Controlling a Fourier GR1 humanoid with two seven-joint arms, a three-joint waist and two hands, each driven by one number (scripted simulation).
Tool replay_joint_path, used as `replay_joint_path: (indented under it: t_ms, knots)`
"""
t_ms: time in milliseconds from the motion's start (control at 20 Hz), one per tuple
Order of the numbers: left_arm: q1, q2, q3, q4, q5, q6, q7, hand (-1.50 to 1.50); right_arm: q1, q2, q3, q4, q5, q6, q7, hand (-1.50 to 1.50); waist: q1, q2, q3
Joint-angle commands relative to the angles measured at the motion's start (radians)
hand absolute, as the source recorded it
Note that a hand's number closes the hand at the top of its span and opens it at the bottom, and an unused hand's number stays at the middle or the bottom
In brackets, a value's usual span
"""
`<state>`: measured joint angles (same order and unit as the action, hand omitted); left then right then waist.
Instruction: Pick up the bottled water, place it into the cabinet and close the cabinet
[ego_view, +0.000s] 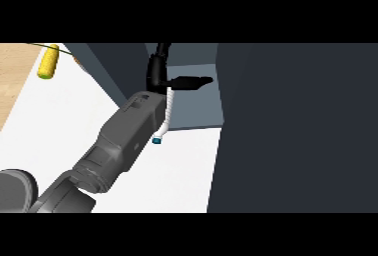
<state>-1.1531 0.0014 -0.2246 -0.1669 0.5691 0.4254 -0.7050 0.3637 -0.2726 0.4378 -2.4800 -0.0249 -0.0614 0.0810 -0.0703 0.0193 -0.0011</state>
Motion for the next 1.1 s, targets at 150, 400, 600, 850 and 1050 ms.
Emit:
replay_joint_path:
  t_ms: [150,400,600,850,1050]
  knots:
    - [-0.024,-0.001,0.012,-0.059,0.020,-0.203,0.019,-1.50,-0.044,-0.008,-0.075,-0.018,-0.066,0.017,0.048,-1.50,0.027,-0.005,0.001]
    - [0.103,-0.001,-0.052,-0.237,0.107,-0.204,0.043,-1.50,0.010,-0.025,-0.085,-0.132,-0.056,0.016,0.109,-1.50,0.034,-0.021,0.001]
    - [0.175,-0.001,-0.104,-0.351,0.126,-0.178,0.062,-1.50,0.033,-0.018,-0.050,-0.146,-0.025,0.020,0.099,-1.50,0.047,-0.023,0.001]
    - [0.349,-0.001,-0.197,-0.640,0.104,-0.114,0.166,1.50,-0.009,0.012,-0.015,-0.131,0.019,-0.019,0.142,-1.50,0.085,-0.032,0.001]
    - [0.523,0.055,-0.233,-0.798,0.087,-0.103,0.188,1.50,-0.024,-0.041,-0.003,-0.098,0.062,0.016,0.123,-1.50,0.089,-0.032,0.001]
